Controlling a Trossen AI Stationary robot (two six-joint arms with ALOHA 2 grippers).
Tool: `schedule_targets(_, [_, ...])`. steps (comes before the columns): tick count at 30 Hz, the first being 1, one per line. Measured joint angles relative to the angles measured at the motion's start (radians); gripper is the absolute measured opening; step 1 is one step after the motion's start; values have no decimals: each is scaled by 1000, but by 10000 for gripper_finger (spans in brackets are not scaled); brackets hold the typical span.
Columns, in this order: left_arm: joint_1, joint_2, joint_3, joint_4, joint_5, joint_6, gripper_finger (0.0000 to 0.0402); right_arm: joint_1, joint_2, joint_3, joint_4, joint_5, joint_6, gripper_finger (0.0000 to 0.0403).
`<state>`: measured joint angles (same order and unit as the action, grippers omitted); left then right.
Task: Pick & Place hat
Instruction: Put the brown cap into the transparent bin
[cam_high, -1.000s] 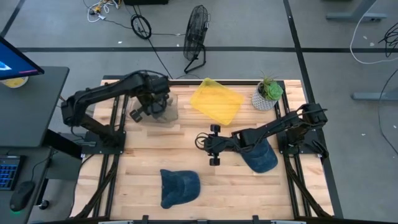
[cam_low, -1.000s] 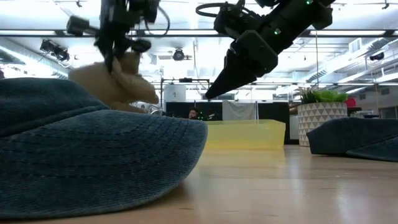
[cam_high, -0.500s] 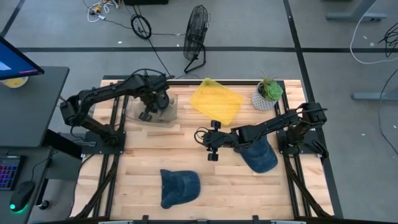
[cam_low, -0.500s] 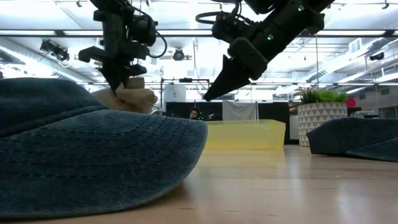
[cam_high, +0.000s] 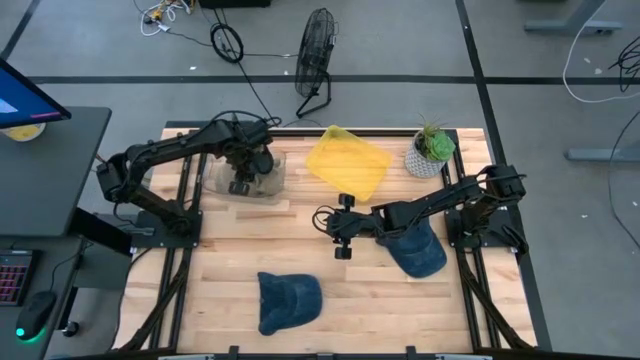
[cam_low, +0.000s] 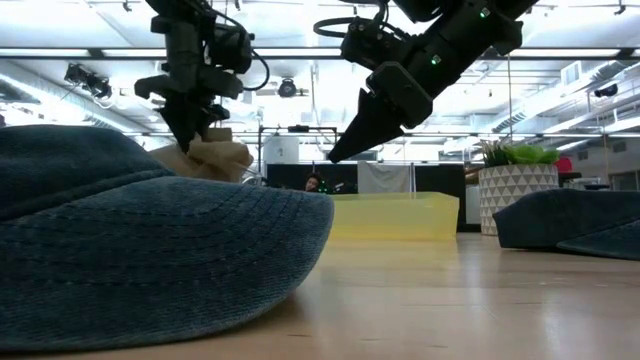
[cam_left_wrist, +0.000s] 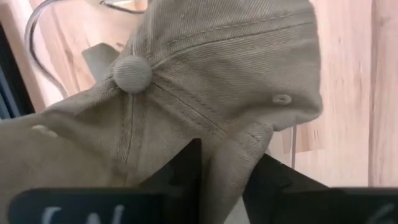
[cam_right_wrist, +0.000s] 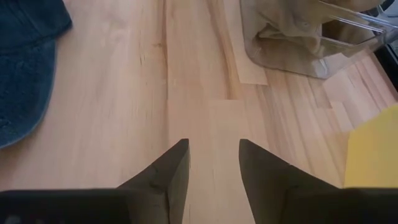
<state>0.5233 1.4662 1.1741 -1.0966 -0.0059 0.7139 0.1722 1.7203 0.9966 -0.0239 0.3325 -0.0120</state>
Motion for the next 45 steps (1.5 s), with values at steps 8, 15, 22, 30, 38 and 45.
schedule_targets(8, [-62, 0, 118, -38, 1, -175, 177, 0, 0, 0, -1, 0, -4, 143])
schedule_targets(15, [-123, 0, 216, -102, 2, -362, 197, 0, 0, 0, -1, 0, -49, 143])
schedule_targets(22, [-182, 0, 164, -37, -44, -520, 193, 0, 0, 0, -1, 0, -50, 143])
schedule_targets(30, [-205, 0, 76, 12, -288, -641, 193, 0, 0, 0, -1, 0, -50, 143])
schedule_targets(38, [-192, 0, -26, 128, -289, -734, 183, 0, 0, 0, -1, 0, -50, 143])
schedule_targets(45, [-206, 0, -88, 132, -288, -707, 41, 0, 0, 0, 0, 0, -50, 143])
